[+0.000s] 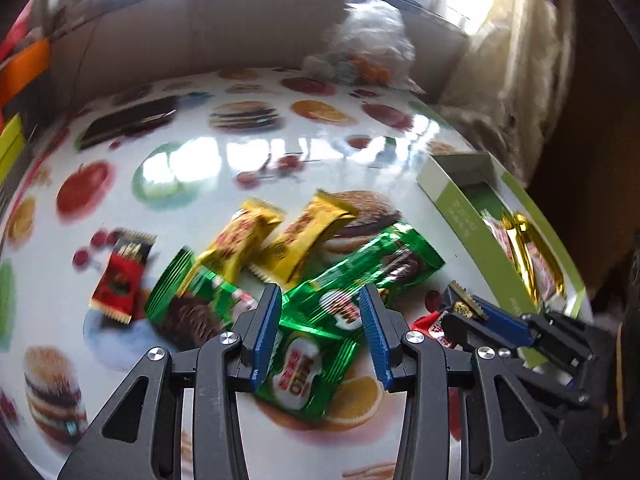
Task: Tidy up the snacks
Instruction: 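Grasp a small red candy with the right gripper while the left reaches a green Milo packet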
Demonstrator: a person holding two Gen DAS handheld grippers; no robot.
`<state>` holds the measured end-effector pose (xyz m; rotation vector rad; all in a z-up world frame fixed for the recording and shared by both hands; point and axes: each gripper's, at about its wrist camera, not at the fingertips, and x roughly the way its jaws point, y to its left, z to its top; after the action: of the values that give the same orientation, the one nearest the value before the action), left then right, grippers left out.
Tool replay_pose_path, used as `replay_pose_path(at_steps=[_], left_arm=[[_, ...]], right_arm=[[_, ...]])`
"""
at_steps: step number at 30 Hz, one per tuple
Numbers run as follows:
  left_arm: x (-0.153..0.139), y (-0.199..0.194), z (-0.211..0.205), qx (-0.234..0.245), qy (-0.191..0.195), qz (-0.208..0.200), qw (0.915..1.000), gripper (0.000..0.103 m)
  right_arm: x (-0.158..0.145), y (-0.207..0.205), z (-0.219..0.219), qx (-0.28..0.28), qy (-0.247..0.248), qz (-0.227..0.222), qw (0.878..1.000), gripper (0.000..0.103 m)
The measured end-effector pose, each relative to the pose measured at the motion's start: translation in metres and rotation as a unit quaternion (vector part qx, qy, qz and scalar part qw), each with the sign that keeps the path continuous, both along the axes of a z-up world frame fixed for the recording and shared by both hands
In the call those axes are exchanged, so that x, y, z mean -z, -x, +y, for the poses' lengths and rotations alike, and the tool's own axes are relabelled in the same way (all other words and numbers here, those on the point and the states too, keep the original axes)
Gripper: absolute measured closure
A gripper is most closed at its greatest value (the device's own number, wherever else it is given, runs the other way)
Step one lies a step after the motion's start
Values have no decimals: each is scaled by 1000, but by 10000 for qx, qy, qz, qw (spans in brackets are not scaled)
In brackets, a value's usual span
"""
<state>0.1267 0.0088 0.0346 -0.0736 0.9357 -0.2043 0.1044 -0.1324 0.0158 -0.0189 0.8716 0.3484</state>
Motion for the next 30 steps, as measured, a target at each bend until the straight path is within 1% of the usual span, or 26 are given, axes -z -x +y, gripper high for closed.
replay_pose_path(at_steps=[1,4,7,10,13,15,16,17,18,19,23,26,30], left_arm=[[0,-1,-4,79,-52,-4,10000,61],[1,-7,-16,467,10,26,9989,61],[5,-12,-27,635,-234,52,9977,61],[9,-16,-32,806,-308,113,9962,61],[12,-22,-36,900,-516,91,9946,61],[11,-24,-38,1047,-481,88,9933,61],[12,-26,-40,1182,-436,114,9920,60],[12,-29,-43,1304,-478,133,9902,58],[12,-31,-45,1321,-538,139,9897,53],[12,-32,-46,1339,-593,130,9891,51],[16,-35,-54,1565,-715,170,9849,50],[18,-34,-58,1698,-830,117,9819,50],[22,-37,-57,1693,-779,187,9823,50]], right_arm=[[-1,0,-2,18,-22,-2,10000,86],[-2,1,-8,84,-81,12,9999,87],[-4,4,-13,143,-152,17,9998,88],[-7,8,-18,151,-187,0,9997,90],[-8,10,-23,192,-216,1,9996,90],[-8,9,-27,219,-262,12,9994,90],[-8,9,-28,229,-275,32,9994,90],[-7,8,-29,240,-295,48,9993,90],[-7,8,-29,238,-313,55,9992,90],[-7,8,-30,233,-320,52,9992,90],[-9,8,-31,234,-346,28,9991,90],[-9,8,-32,229,-360,33,9991,90],[-8,7,-33,228,-377,45,9990,90]])
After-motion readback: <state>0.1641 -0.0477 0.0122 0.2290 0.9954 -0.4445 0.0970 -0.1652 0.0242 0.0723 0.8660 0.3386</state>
